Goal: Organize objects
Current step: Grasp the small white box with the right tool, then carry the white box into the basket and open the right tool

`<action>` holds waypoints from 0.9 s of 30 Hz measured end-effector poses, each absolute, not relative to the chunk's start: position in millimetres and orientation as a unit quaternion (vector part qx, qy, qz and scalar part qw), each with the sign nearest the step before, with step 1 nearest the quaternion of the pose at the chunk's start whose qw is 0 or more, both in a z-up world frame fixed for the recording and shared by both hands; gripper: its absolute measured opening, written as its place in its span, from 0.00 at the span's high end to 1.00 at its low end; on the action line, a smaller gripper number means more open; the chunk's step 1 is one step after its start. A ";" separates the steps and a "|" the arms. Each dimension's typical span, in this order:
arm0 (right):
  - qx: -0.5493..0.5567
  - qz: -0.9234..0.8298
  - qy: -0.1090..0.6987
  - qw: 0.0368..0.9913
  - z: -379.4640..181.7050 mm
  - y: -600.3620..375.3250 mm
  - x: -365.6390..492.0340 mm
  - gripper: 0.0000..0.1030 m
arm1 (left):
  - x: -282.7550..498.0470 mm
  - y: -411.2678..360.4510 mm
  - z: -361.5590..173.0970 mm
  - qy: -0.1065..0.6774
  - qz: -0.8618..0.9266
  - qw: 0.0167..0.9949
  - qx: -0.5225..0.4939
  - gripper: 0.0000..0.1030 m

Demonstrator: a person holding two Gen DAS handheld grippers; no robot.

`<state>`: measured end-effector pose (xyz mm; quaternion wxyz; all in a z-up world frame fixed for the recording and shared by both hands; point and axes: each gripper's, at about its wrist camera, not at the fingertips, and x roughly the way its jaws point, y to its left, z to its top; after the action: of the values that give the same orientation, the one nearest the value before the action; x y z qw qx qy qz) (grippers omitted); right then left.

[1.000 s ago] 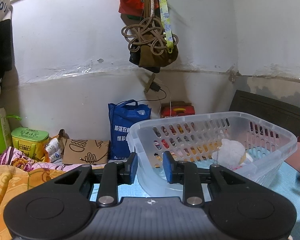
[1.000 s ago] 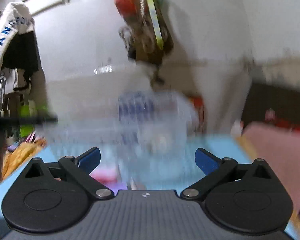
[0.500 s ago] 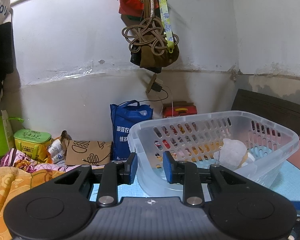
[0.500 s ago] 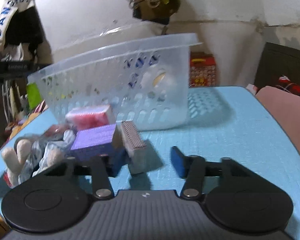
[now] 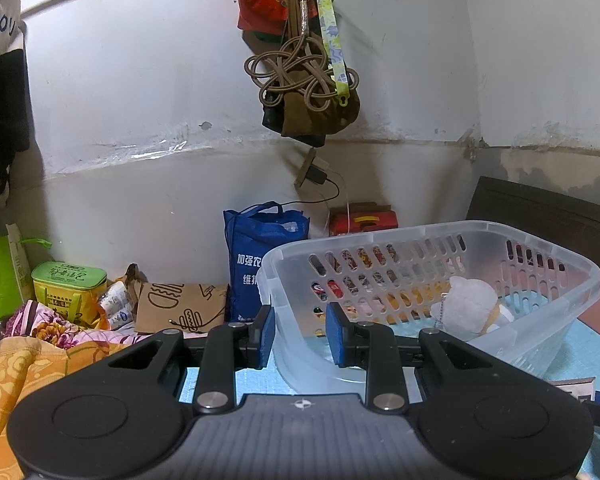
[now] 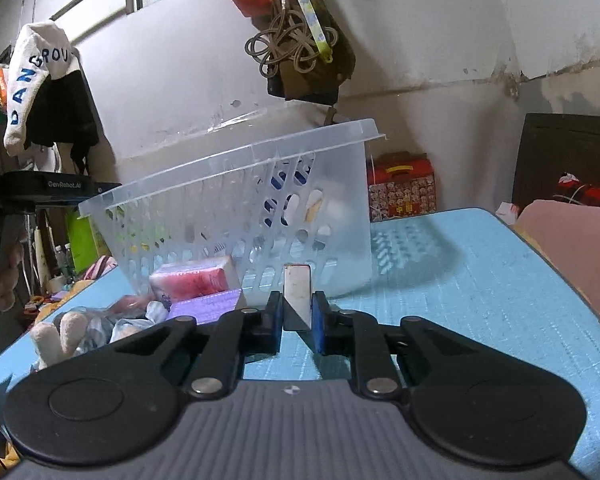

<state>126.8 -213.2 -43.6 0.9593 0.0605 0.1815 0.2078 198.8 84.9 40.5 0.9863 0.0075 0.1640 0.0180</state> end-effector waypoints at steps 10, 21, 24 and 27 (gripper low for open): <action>0.076 0.198 0.165 0.963 -44.9 -217.2 127.0 0.83 | 198.9 84.8 40.5 0.163 0.018 0.986 0.007 0.69; 0.092 0.162 0.132 0.974 -33.7 -220.1 116.1 0.83 | 199.3 84.5 41.2 0.162 0.014 0.987 0.006 0.69; 0.075 0.163 0.108 0.978 -10.7 -216.1 108.1 0.83 | 200.2 83.9 41.5 0.161 0.012 0.987 0.005 0.69; 0.050 0.172 0.108 0.978 7.6 -209.4 112.2 0.83 | 199.3 85.0 40.8 0.161 0.011 0.987 0.004 0.68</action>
<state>112.2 -209.4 7.6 0.9779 0.0503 0.1085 0.1715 199.3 85.0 40.8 0.9868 0.0036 0.1615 0.0112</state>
